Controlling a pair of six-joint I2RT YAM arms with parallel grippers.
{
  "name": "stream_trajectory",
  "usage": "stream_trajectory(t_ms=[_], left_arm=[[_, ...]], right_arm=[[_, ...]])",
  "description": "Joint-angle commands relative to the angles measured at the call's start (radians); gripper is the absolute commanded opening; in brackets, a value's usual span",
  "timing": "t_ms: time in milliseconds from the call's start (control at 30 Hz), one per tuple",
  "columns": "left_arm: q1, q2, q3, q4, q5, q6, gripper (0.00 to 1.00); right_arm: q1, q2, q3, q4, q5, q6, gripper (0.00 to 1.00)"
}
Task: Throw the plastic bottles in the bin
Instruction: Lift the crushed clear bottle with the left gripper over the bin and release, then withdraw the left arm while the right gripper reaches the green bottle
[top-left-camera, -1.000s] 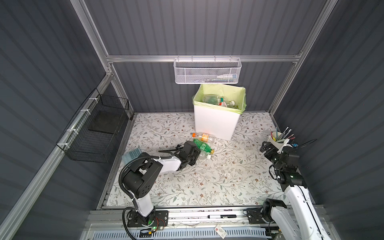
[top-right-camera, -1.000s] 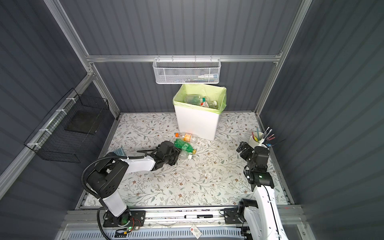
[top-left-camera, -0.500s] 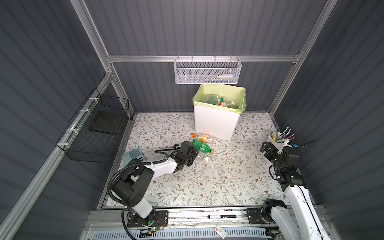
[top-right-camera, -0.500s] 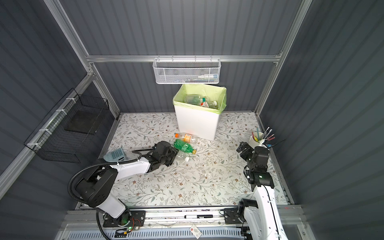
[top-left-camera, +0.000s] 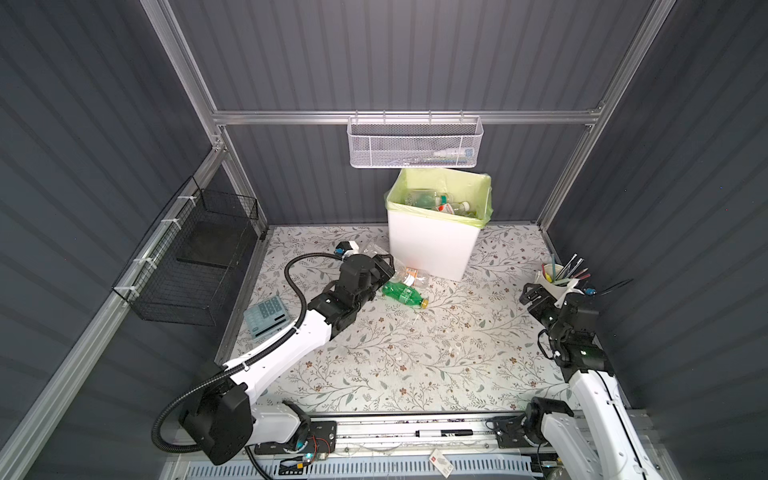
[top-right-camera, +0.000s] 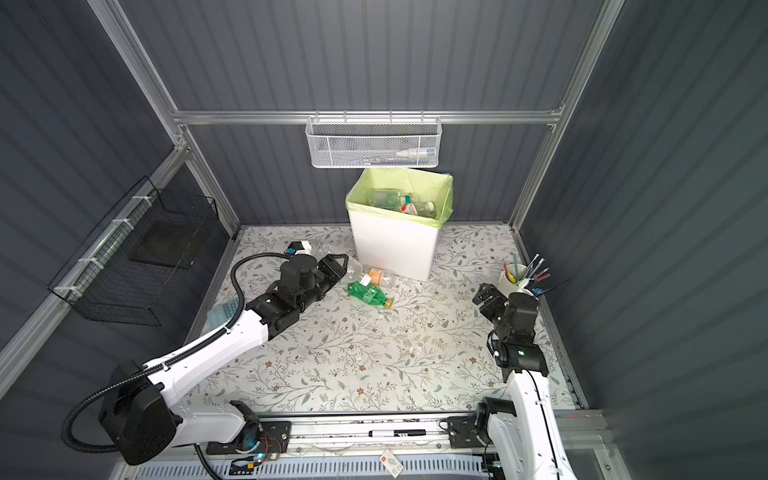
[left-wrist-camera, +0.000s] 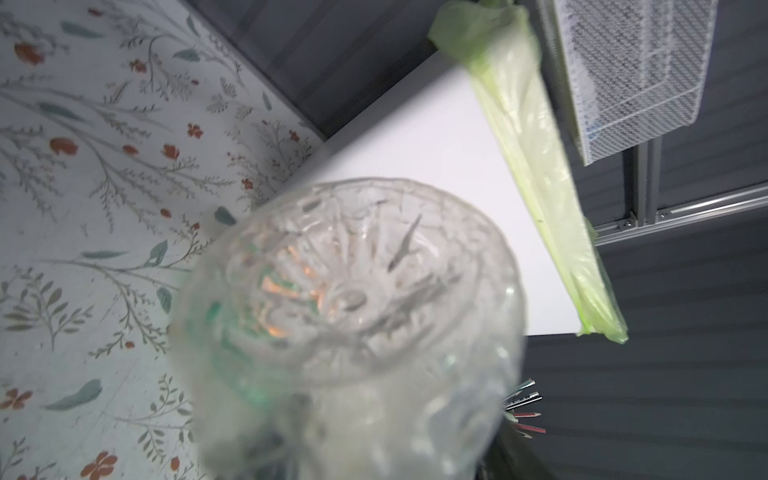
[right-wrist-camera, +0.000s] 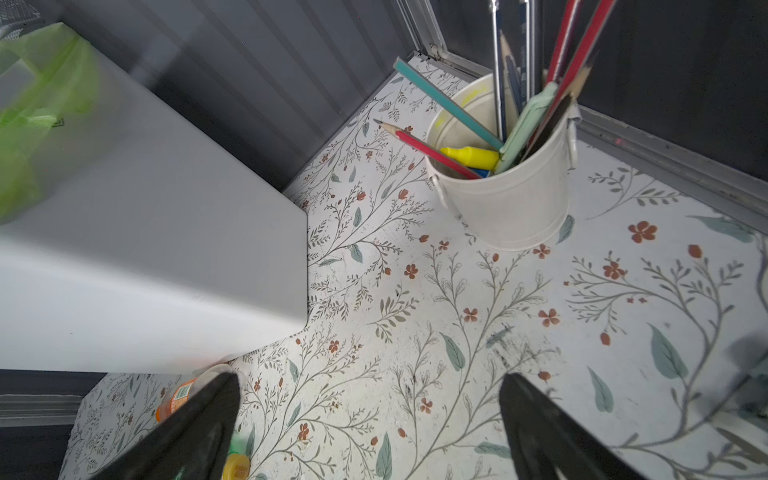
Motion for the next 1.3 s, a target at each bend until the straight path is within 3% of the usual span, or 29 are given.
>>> stream_trajectory(t_ms=[0,200,400,533,633,767,900,1000,1267], left_arm=[[0.006,-0.023,0.064,0.012,-0.039,0.188,0.54],[0.007,-0.054,0.275,0.071,-0.087,0.515,0.54],[0.007,0.004,0.471,0.166,-0.043,0.713,0.53],[0.007,0.089,0.530,0.259,-0.017,0.758,0.53],[0.007,0.235,0.642,0.249,0.022,0.749,0.54],[0.008,0.531,0.962,0.020,0.159,0.683,0.58],[0.007,0.725,1.187,-0.156,0.214,0.631,0.76],[0.007,0.693,1.161,-0.142,0.192,0.641,1.00],[0.008,0.446,0.901,-0.094,0.078,0.709,1.00]], right_arm=[[-0.005,0.003,0.010,0.024,-0.007,0.008,0.99],[-0.006,0.006,0.019,0.026,-0.002,0.002,0.99],[-0.005,0.011,0.019,0.033,-0.003,0.004,0.99],[-0.005,0.005,0.027,0.027,0.009,-0.009,0.99],[-0.007,0.002,0.042,0.016,0.016,-0.028,0.99],[-0.008,0.009,0.061,0.007,0.016,-0.037,0.99],[-0.012,0.002,0.070,-0.006,0.000,-0.046,0.99],[-0.014,-0.012,0.074,-0.028,0.002,-0.056,0.99],[-0.014,-0.014,0.051,-0.008,-0.032,-0.020,0.99]])
